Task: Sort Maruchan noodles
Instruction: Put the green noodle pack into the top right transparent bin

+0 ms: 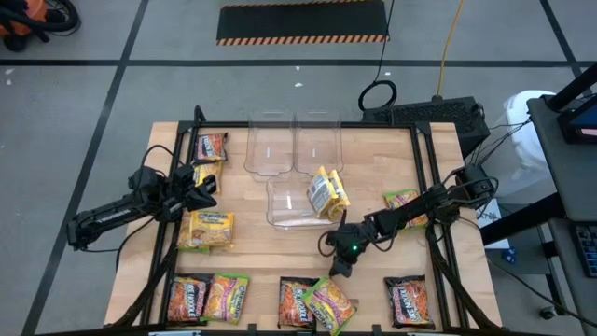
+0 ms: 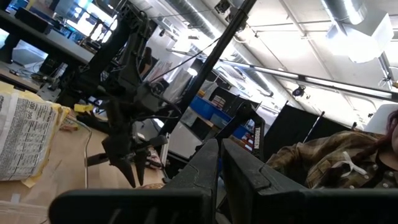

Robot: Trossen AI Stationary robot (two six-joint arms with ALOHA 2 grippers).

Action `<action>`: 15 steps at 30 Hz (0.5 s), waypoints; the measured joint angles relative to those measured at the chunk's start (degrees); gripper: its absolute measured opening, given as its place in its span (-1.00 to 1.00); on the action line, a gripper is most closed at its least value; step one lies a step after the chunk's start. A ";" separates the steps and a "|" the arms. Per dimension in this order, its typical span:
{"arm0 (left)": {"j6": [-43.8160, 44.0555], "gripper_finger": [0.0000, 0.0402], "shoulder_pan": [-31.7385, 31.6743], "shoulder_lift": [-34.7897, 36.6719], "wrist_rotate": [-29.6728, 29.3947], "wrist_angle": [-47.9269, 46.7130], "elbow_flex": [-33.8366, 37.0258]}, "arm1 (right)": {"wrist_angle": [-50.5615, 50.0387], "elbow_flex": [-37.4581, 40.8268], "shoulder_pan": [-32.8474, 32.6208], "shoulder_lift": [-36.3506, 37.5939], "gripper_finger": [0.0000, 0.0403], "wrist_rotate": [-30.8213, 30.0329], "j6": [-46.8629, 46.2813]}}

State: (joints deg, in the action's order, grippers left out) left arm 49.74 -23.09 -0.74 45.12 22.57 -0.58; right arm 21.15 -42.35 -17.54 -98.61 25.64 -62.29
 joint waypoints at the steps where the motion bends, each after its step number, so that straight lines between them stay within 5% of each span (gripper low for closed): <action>1: 0.00 -0.87 0.00 -0.01 0.00 0.00 0.00 | -0.19 0.00 -0.22 0.00 -0.67 0.38 -0.04; 15: -0.02 -0.87 0.00 0.00 0.00 0.00 0.00 | 0.89 -0.02 -1.34 0.00 -0.67 -1.40 -0.65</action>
State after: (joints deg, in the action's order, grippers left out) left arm 49.71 -23.09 -0.74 45.12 22.57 -0.58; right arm 22.04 -42.37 -18.88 -98.61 24.23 -62.94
